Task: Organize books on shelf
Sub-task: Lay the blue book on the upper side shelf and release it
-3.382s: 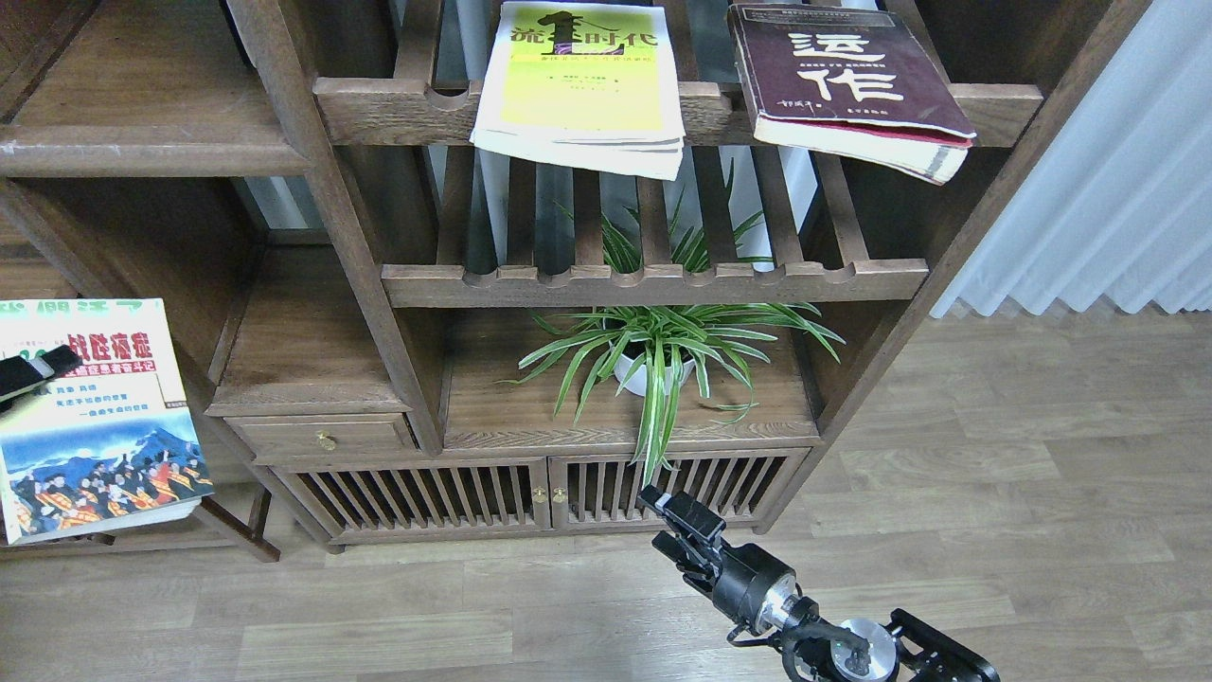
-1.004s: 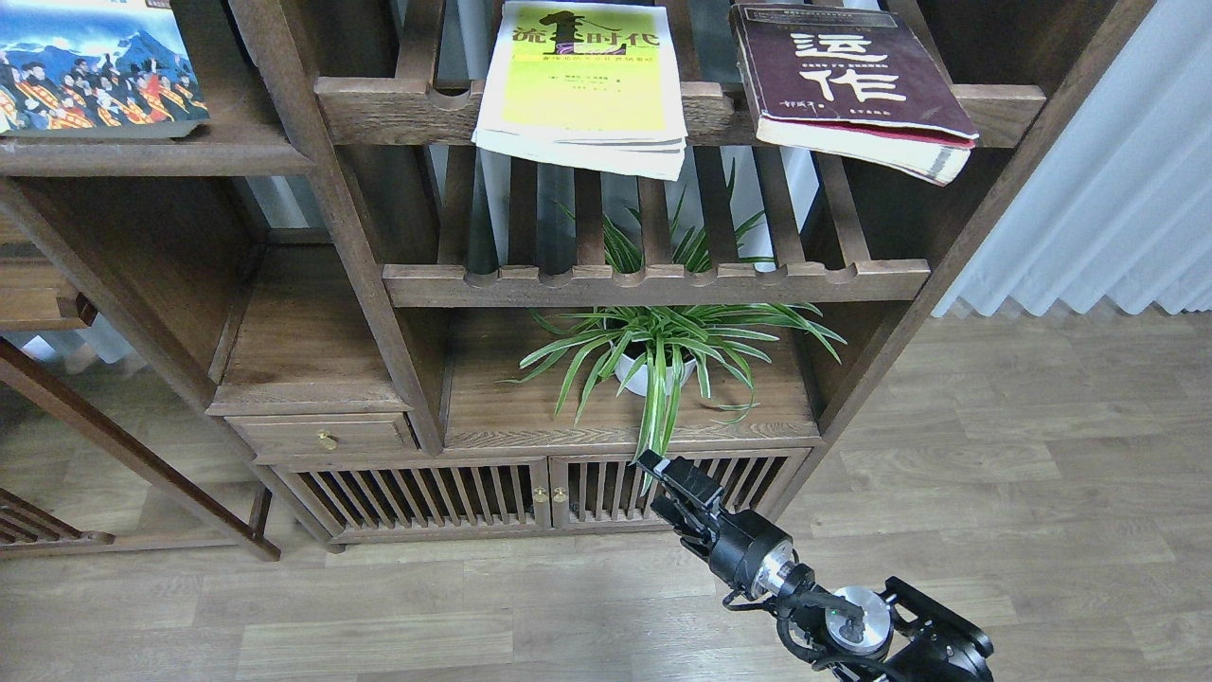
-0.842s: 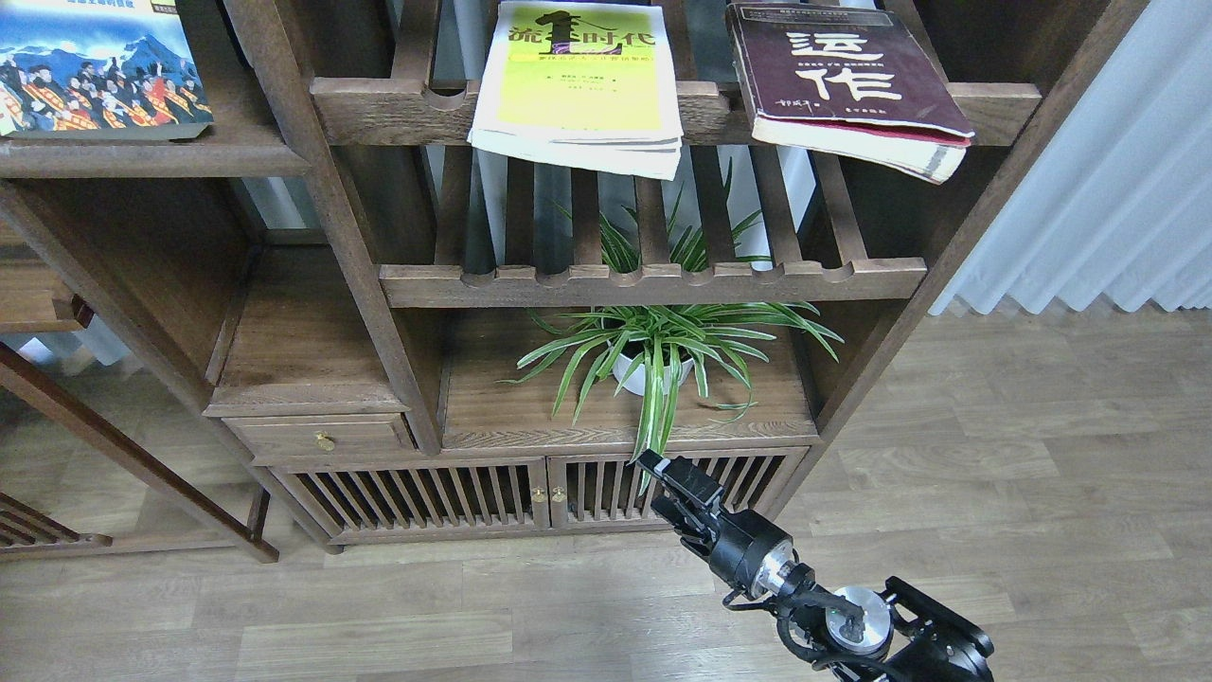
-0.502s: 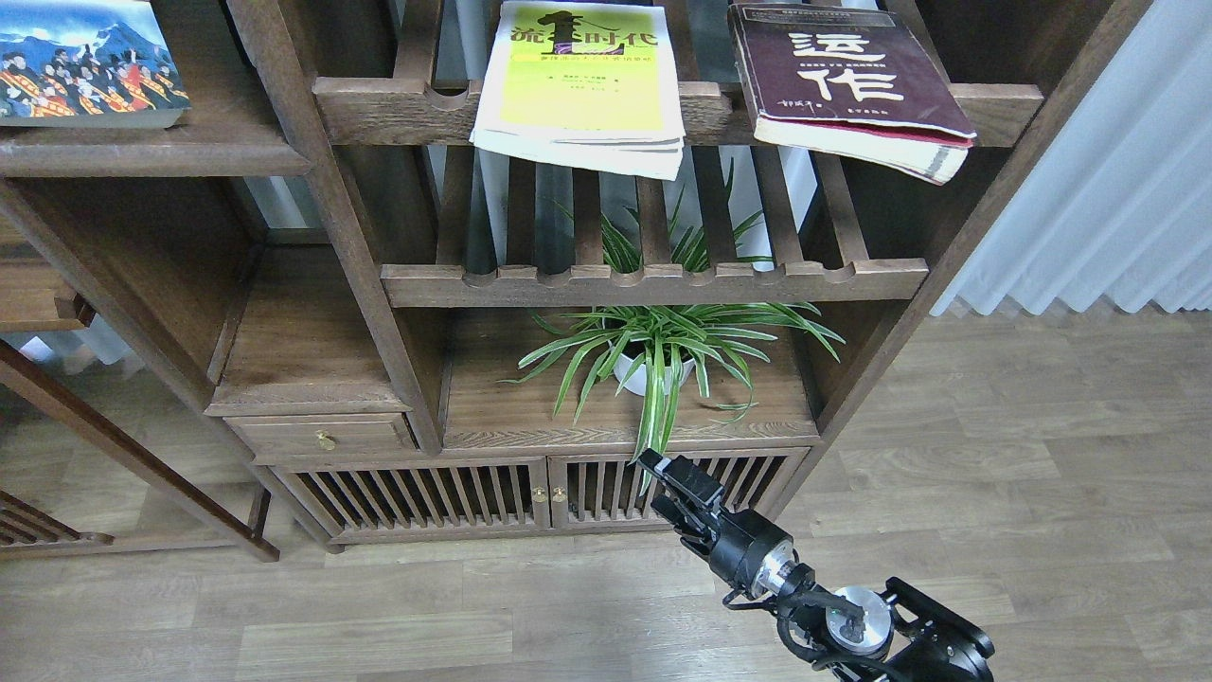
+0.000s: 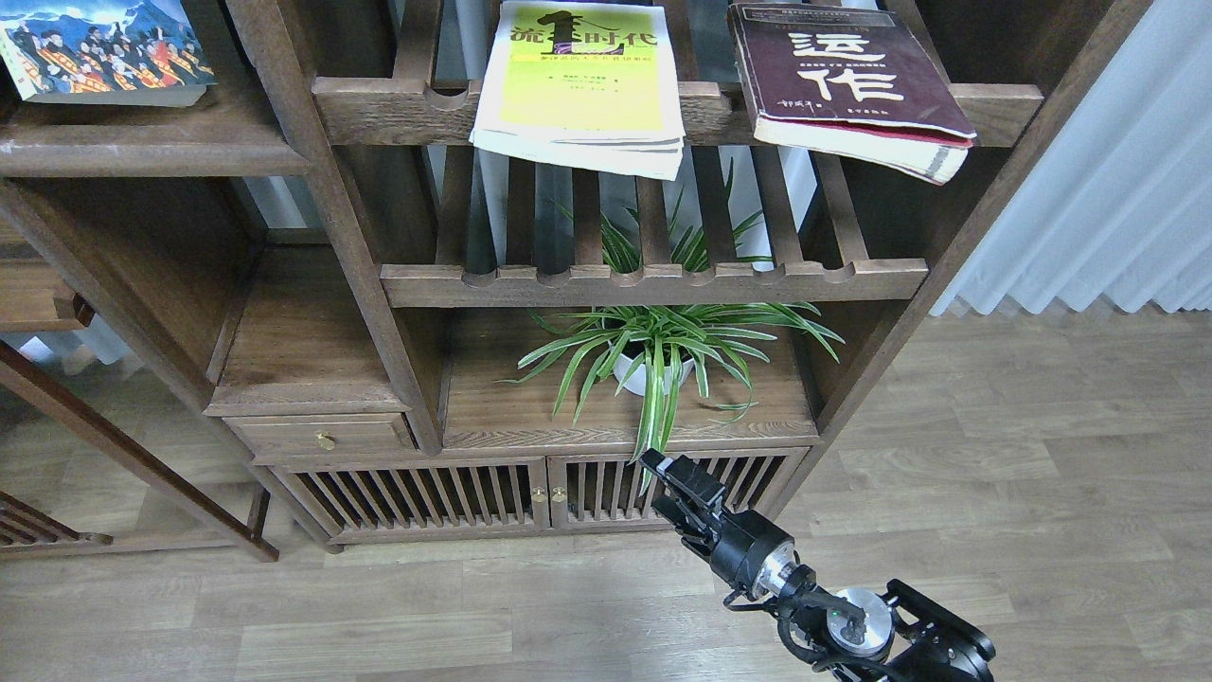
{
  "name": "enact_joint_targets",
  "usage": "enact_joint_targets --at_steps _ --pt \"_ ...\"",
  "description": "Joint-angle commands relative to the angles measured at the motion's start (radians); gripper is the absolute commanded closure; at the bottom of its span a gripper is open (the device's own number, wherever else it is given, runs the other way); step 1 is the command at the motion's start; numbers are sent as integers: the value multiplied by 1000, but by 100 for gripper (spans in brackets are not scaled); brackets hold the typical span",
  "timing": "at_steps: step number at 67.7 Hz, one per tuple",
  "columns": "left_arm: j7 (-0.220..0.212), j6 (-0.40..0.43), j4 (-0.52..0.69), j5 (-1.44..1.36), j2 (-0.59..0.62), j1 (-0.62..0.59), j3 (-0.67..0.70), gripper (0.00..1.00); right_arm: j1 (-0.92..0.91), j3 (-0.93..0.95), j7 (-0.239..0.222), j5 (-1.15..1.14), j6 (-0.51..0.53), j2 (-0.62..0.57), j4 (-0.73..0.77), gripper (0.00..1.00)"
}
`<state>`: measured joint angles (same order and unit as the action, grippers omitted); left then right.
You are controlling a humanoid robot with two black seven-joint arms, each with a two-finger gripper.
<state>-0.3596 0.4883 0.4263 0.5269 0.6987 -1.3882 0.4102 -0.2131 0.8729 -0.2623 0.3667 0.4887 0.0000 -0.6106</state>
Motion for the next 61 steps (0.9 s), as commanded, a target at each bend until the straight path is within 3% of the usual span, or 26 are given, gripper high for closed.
enact_joint_targets --at_steps 1,15,23,34,36,52,61 --pt "-1 0 0 1 -2 -15 10 98 0 0 0 0 0 0 0 1" --pt "-1 0 0 1 -2 -26 10 93 0 1 0 0 0 0 0 1" --pt "1 0 0 -7 -1 -26 9 61 1 14 0 0 0 0 2 1" --pt "1 0 3 -18 -1 -29 6 41 1 14 0 -2 0 0 2 1" --pt "1 0 3 -30 -1 -37 4 31 1 14 0 -2 0 0 2 1" --pt "2 0 40 -70 1 -49 9 10 -2 14 0 -2 0 0 2 1" --pt "1 0 94 -70 21 -38 9 4 -2 14 0 -2 0 0 3 1"
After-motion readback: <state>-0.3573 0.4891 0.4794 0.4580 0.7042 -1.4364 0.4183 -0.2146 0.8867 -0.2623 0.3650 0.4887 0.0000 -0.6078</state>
